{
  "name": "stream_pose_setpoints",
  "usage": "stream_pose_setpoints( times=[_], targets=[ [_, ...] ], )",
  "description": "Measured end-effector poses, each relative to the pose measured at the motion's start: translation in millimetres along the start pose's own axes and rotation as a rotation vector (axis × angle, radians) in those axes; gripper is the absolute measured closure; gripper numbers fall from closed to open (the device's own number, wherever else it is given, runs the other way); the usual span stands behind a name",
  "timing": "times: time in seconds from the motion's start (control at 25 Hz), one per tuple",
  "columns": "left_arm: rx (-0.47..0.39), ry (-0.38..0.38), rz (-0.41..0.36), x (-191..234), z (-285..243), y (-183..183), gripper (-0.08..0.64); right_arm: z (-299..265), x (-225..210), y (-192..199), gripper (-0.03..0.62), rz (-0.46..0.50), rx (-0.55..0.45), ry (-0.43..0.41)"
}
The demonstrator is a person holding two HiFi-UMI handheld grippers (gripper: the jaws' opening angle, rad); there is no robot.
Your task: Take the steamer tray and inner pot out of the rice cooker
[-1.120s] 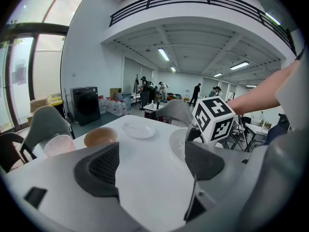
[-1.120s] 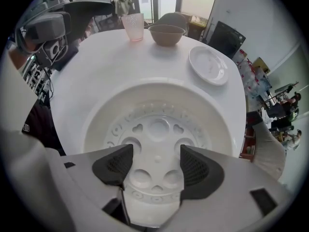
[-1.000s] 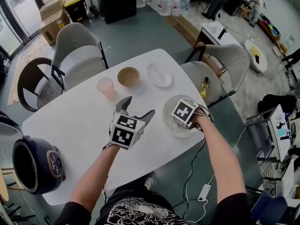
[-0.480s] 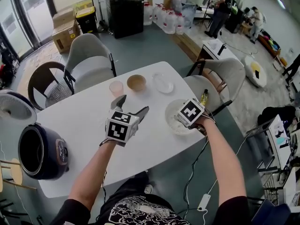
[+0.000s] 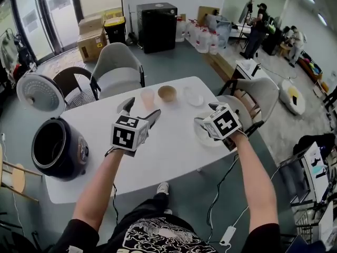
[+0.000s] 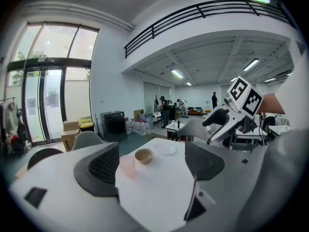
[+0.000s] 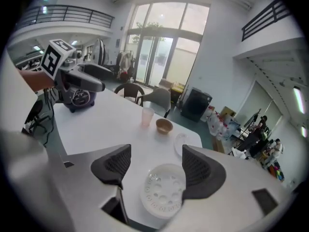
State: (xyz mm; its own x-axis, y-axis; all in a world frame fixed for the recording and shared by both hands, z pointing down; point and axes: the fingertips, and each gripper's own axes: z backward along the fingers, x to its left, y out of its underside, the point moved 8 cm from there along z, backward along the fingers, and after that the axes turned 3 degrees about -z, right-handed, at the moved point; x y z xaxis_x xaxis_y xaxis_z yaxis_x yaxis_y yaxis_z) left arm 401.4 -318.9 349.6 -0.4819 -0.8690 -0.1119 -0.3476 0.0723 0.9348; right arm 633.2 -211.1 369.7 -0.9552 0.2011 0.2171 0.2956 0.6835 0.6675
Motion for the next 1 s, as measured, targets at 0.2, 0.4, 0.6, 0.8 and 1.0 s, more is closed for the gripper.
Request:
stream_pose_setpoints(
  times=[0.2, 0.4, 0.6, 0.8, 1.0],
  targets=[
    [-0.019, -0.103, 0.022, 20, 61, -1, 0.146, 35, 35, -42, 0.243, 0.012, -0.180, 0.000],
    [-0.040, -0.218, 0.029, 44, 136, 5, 0.146, 64, 88, -78, 0.241, 0.003, -0.367, -0.013],
    [-0.046, -0.345, 0.043, 76, 217, 14, 0.146, 73, 153, -120, 0.241, 0.008, -0.485, -0.093],
    [-0.025, -0.447, 0.063, 110, 281, 56, 0.146, 54, 224, -149, 0.241, 0.055, -0.561, -0.175],
    [-0.026, -0.500, 0.085, 149, 354, 79, 0.146, 45, 301, -185, 0.241, 0.075, -0.560, -0.288]
  ],
)
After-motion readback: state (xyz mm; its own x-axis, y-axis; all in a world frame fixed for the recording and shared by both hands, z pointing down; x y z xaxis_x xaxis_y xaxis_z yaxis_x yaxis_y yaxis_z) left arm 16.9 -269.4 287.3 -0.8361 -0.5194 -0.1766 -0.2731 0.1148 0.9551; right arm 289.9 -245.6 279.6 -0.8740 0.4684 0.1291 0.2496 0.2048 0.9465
